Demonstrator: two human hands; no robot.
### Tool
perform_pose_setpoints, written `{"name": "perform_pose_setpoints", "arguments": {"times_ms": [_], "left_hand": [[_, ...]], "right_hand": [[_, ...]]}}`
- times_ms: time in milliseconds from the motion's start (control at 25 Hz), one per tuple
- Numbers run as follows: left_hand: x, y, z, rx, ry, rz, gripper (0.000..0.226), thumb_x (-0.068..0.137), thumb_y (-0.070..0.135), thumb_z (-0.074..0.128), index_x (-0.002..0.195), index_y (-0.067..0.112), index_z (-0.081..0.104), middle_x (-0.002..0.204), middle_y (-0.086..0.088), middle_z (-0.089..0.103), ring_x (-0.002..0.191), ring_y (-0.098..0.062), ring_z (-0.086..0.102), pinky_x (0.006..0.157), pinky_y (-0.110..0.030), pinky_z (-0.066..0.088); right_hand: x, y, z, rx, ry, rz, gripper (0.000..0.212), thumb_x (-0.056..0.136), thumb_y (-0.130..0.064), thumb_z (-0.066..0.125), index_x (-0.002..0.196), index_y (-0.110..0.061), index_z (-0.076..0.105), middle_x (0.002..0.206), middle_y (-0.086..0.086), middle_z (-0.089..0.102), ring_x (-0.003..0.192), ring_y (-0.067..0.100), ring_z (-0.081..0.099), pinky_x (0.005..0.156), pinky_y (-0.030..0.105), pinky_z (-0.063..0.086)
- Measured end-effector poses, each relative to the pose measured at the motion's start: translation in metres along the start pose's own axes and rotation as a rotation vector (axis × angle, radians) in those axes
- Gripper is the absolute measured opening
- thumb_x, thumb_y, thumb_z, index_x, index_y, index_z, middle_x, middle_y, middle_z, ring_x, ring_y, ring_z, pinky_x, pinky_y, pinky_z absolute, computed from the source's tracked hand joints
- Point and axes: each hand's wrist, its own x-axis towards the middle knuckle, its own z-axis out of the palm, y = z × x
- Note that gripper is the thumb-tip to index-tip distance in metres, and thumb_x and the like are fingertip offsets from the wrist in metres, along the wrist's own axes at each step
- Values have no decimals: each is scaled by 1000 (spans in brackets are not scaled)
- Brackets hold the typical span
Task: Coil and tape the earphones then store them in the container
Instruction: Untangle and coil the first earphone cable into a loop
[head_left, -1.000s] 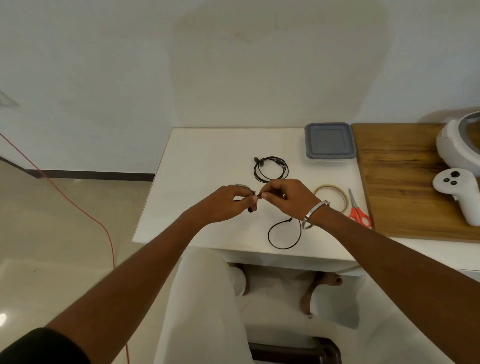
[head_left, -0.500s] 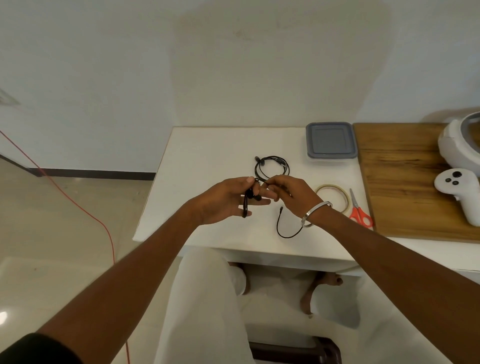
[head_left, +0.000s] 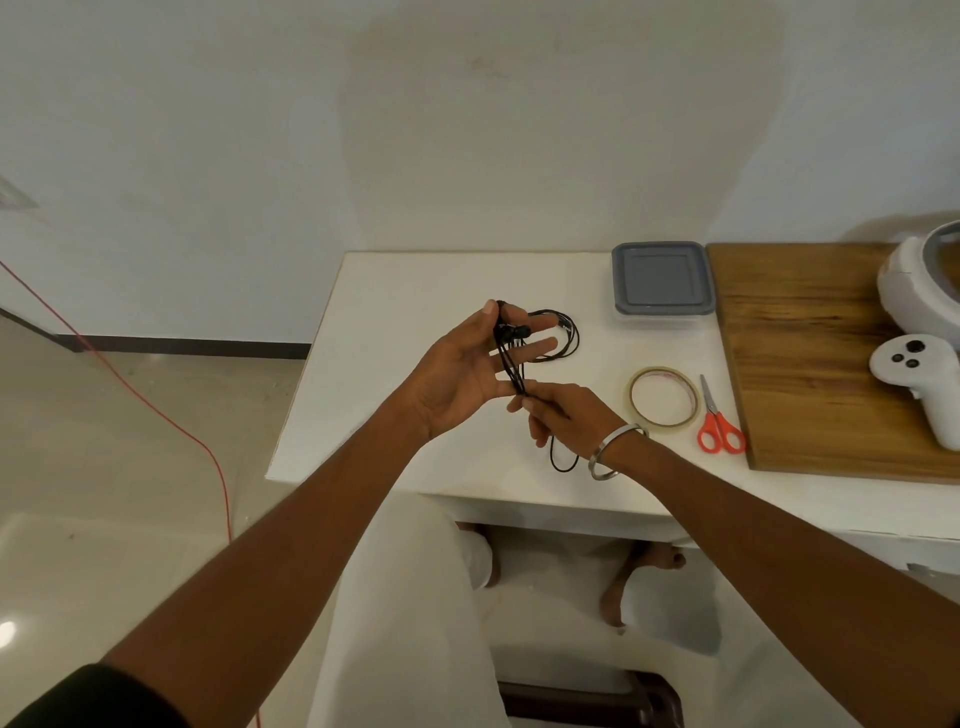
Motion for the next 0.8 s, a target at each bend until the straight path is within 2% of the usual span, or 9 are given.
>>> {"name": "perform_pose_setpoints", "arguments": {"times_ms": [200,320,440,520,680,800], "left_hand": [[3,-4,0,270,134,50,31,102,37,38,105,23,66,135,-3,58,127,-22,54,101,-53,39],[5,-9,2,269,182,68,31,103,35,37,108,24,65,135,6,59,128,-16,52,102,-51,38],[8,-12,2,277,202,75,29,101,38,41,108,26,67,133,11,59,131,-14,48,104,-50,36],[9,-15,-1,439,210,104,29,99,39,44,107,27,69,130,13,61,129,-8,48,106,-44,36],[9,-23,-12,889,180,167,27,100,35,47,103,25,72,115,12,66,104,-3,62,99,-26,43],[7,-29,-25,1128,168,133,26,100,31,49,96,21,72,99,12,67,109,0,56,96,-20,42]], "right_hand": [[0,-9,8,-23,-91,27,26,99,-25,42,111,-16,63,64,-1,63,58,15,62,74,29,56],[0,-12,10,-43,-103,47,27,99,-25,41,114,-15,62,63,0,59,50,12,55,62,20,53],[0,-14,9,-28,-107,76,28,99,-26,41,115,-17,61,66,0,55,51,12,51,59,24,54],[-1,-16,5,-64,-125,62,26,99,-26,42,114,-20,62,68,-2,55,52,11,53,59,24,55],[-4,-20,-1,-95,-157,-7,26,97,-29,45,111,-21,65,66,-3,54,51,11,55,58,22,54],[-2,-19,-8,-106,-94,-71,25,97,-25,45,109,-19,66,73,-1,60,63,13,62,58,16,51]]}}
